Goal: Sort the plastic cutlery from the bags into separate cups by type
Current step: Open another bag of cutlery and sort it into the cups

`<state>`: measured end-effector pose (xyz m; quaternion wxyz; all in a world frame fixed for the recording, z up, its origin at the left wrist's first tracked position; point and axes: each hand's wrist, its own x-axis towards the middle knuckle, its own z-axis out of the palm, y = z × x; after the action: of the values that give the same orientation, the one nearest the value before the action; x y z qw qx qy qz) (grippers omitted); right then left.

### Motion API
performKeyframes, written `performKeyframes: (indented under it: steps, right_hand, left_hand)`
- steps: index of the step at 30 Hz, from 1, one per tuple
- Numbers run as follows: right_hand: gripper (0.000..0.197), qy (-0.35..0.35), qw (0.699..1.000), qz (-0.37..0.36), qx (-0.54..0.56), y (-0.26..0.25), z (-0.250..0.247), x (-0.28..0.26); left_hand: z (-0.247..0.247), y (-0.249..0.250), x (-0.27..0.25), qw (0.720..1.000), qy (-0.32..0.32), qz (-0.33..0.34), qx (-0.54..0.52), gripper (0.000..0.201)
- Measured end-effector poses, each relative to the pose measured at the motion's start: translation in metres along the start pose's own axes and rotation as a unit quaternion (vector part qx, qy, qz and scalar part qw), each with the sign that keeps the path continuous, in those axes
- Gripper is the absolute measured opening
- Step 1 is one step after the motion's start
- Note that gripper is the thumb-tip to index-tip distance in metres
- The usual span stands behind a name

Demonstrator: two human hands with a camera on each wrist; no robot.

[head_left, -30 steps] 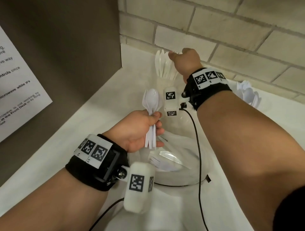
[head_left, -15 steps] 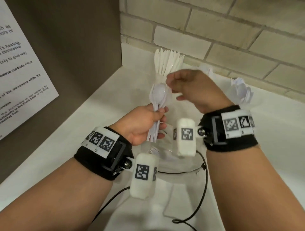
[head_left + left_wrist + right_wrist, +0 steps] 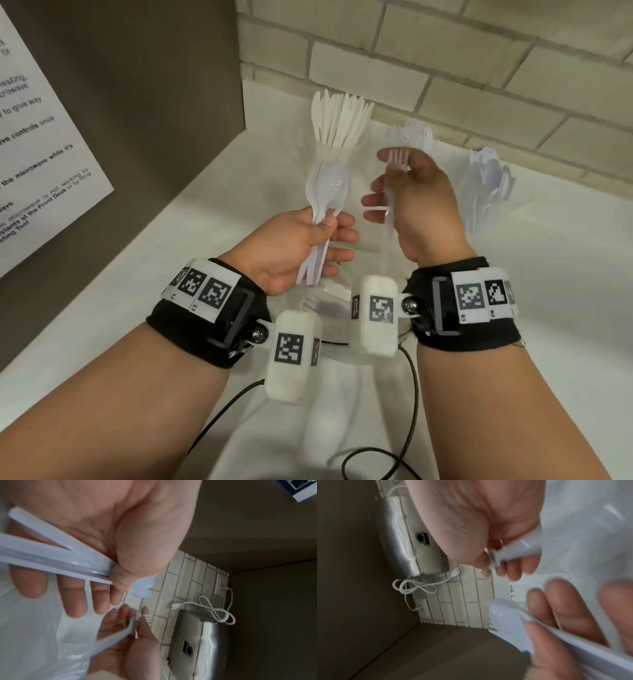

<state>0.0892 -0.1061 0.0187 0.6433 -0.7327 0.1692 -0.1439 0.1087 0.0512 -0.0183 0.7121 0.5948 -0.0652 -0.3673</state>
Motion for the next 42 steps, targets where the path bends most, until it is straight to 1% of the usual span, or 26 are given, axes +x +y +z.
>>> performKeyframes:
  steps: [2,4,5,7,9,10,12,13,14,15,16,18,20,22,23,25,26,27,29,31,33,35,37,41,42]
  right_hand:
    - [0.024,0.004,0.999,0.003,0.033,-0.005,-0.001,0.000]
    - [0.017,-0.006,1.000,0.009,0.020,-0.006,-0.001,0.000]
    - [0.017,-0.009,1.000,0.015,0.013,-0.006,0.000,-0.001]
    - [0.027,-0.009,1.000,0.017,-0.010,-0.006,0.000,-0.001]
    - [0.032,-0.032,0.999,0.006,-0.041,-0.006,-0.001,-0.001]
    - [0.031,-0.057,0.997,0.001,-0.055,-0.006,-0.002,-0.001]
    - [0.020,-0.098,0.993,-0.005,-0.070,-0.005,-0.004,0.000]
    - [0.014,-0.105,0.992,-0.007,-0.068,-0.004,-0.005,0.000]
    - [0.013,-0.106,0.992,-0.010,-0.063,-0.003,-0.007,0.001]
    - [0.015,-0.106,0.992,-0.014,-0.061,-0.002,-0.009,0.001]
    - [0.018,-0.109,0.992,-0.018,-0.061,-0.001,-0.010,0.002]
    - [0.024,-0.121,0.991,-0.021,-0.058,0.001,-0.012,0.002]
    - [0.026,-0.130,0.991,-0.010,-0.042,0.002,-0.014,0.004]
    - [0.018,-0.124,0.992,0.015,-0.003,0.002,-0.014,0.005]
    - [0.023,-0.110,0.993,0.034,0.018,0.002,-0.015,0.007]
    - [0.043,-0.088,0.993,0.068,0.036,0.003,-0.018,0.010]
    - [0.044,-0.086,0.993,0.076,0.033,0.002,-0.020,0.011]
    - [0.038,-0.090,0.993,0.078,0.024,0.002,-0.022,0.012]
    - [0.020,-0.093,0.994,0.063,-0.006,0.000,-0.026,0.012]
    - [0.009,-0.089,0.995,0.036,-0.029,0.000,-0.033,0.015]
    - [0.012,-0.110,0.993,0.014,-0.044,-0.001,-0.041,0.017]
    - [0.023,-0.130,0.989,0.001,-0.074,-0.003,-0.045,0.020]
    - [0.024,-0.102,0.989,-0.011,-0.108,-0.006,-0.047,0.026]
    - [0.007,-0.034,0.992,-0.036,-0.119,-0.011,-0.056,0.037]
    - [0.007,-0.010,0.991,-0.044,-0.127,-0.012,-0.061,0.040]
  left_hand:
    - [0.000,-0.001,0.001,1.000,0.007,0.007,0.019,0.018]
    - [0.001,-0.002,0.002,1.000,0.005,0.009,0.023,0.016]
    - [0.001,-0.002,0.002,1.000,0.003,0.011,0.026,0.015]
    - [0.004,-0.001,0.003,0.999,-0.002,0.016,0.039,0.015]
    - [0.006,0.000,0.005,0.998,-0.008,0.023,0.063,0.016]
    - [0.007,0.000,0.005,0.997,-0.013,0.026,0.078,0.017]
    - [0.007,-0.001,0.005,0.992,-0.024,0.029,0.117,0.017]
    - [0.007,-0.001,0.005,0.989,-0.026,0.033,0.139,0.016]
    - [0.007,-0.002,0.005,0.986,-0.026,0.039,0.159,0.014]
    - [0.008,-0.003,0.005,0.983,-0.023,0.047,0.176,0.017]
    - [0.009,-0.003,0.006,0.981,-0.018,0.053,0.184,0.023]
    - [0.012,-0.005,0.007,0.981,-0.005,0.059,0.185,0.032]
    - [0.014,-0.005,0.010,0.980,0.010,0.063,0.191,0.031]
    - [0.015,-0.005,0.013,0.977,0.020,0.066,0.201,0.027]
    - [0.015,-0.004,0.014,0.976,0.022,0.068,0.205,0.025]
    - [0.015,-0.003,0.017,0.974,0.018,0.076,0.214,0.020]
    - [0.016,-0.001,0.018,0.972,0.016,0.078,0.219,0.019]
    - [0.017,0.000,0.019,0.971,0.015,0.078,0.224,0.018]
    - [0.019,0.002,0.021,0.971,0.011,0.075,0.228,0.017]
    - [0.023,0.004,0.024,0.971,0.002,0.067,0.230,0.019]
    - [0.026,0.005,0.027,0.970,-0.010,0.063,0.236,0.021]
    - [0.030,0.008,0.030,0.967,-0.018,0.063,0.247,0.022]
    - [0.037,0.010,0.035,0.963,-0.029,0.065,0.259,0.021]
    - [0.045,0.009,0.043,0.960,-0.040,0.056,0.270,0.020]
    - [0.045,0.008,0.045,0.961,-0.038,0.051,0.271,0.021]
